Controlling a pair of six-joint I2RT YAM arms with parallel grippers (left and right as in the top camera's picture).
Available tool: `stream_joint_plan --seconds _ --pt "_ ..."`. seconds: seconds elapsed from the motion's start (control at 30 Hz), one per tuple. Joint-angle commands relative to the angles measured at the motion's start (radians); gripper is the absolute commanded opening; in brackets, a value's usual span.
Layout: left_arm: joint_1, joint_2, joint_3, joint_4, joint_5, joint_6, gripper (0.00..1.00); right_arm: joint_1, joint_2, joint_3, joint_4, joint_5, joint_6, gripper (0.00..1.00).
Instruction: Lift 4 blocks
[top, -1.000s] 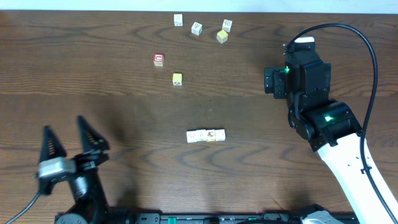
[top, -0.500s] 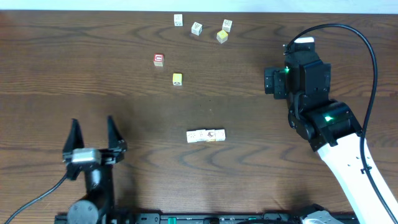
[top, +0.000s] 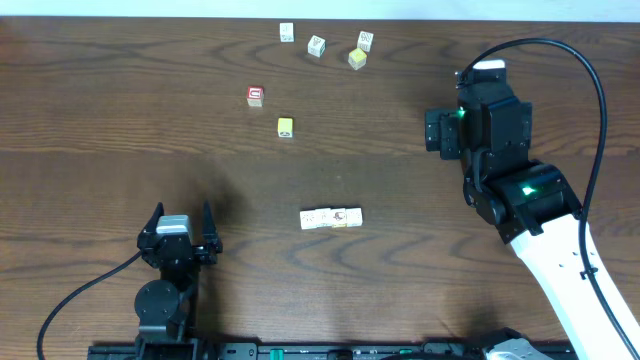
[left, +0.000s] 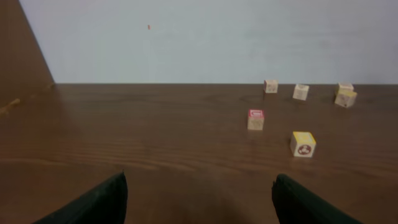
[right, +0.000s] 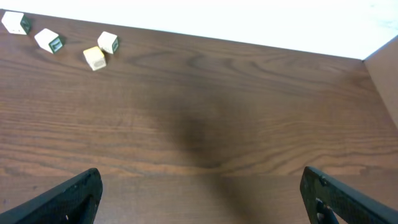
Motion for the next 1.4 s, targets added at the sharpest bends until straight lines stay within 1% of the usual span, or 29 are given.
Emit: stream_joint_plan --seconds 0.0,1.2,1.27,1.3,1.37 --pt "0.007 -0.01 -0.008 -0.061 -0.006 -0.009 0.75 -0.014 0.001 0.007 0.0 0.01 -0.01 0.99" --pt "-0.005 -0.006 -0.007 -0.057 -0.008 -0.01 0.75 -0.014 -0.002 0.007 -0.013 0.014 -0.01 0.99" --pt "-0.005 -0.006 -0.007 -0.057 -0.008 -0.01 0.75 -0.014 -0.034 0.003 -0.02 -0.022 0.024 0.99" --pt "-0.005 -0.006 -0.007 -0.057 -0.008 -0.01 0.75 -0.015 -0.06 -0.005 0.0 -0.036 0.063 0.99" --pt "-0.005 -0.006 -0.007 -0.057 -0.008 -0.01 0.75 -0.018 -0.139 -0.048 0.092 -0.035 0.124 0.99"
